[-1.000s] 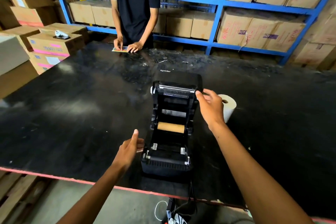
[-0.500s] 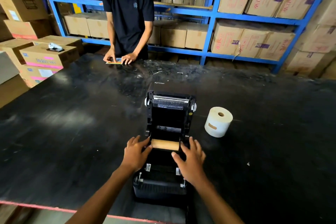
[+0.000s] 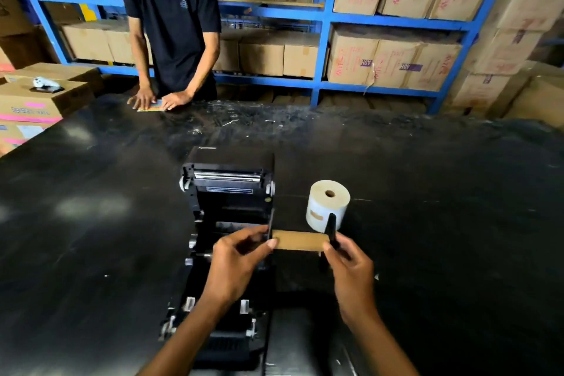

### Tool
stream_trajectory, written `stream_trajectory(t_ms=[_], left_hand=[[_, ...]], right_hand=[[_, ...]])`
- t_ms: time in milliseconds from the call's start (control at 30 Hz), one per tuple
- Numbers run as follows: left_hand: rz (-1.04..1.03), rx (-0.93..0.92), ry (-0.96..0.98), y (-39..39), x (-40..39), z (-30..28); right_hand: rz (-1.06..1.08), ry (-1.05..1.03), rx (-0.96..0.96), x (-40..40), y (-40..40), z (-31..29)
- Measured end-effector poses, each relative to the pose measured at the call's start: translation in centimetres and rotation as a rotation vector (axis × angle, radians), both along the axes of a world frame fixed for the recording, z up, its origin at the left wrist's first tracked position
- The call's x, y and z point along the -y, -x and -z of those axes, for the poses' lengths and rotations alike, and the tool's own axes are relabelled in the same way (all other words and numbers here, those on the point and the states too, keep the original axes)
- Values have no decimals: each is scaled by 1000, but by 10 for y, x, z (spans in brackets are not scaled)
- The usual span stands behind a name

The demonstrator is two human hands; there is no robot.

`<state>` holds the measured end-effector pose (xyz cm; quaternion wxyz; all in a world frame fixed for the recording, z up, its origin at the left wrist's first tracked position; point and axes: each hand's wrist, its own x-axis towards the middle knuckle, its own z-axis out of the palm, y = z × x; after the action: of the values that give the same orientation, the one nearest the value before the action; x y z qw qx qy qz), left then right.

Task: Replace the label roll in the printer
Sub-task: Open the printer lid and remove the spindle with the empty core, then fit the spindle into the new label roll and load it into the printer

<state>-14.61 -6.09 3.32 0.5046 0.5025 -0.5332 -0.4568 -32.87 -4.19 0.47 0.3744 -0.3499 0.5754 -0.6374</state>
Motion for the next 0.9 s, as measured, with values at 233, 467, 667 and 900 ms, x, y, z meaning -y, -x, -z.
stream_trajectory(t_ms=[233, 467, 667, 900], left_hand=[[21, 363, 11, 108, 30, 62], [160, 863, -73, 151, 57, 131], [66, 518, -105, 173, 32, 113], [18, 223, -211, 145, 11, 94]], right_hand=[[212, -201, 40, -19, 132, 39], [114, -327, -80, -26, 194, 70], [-33, -324, -139, -16, 201, 76], [-52, -353, -129, 2, 217, 88]])
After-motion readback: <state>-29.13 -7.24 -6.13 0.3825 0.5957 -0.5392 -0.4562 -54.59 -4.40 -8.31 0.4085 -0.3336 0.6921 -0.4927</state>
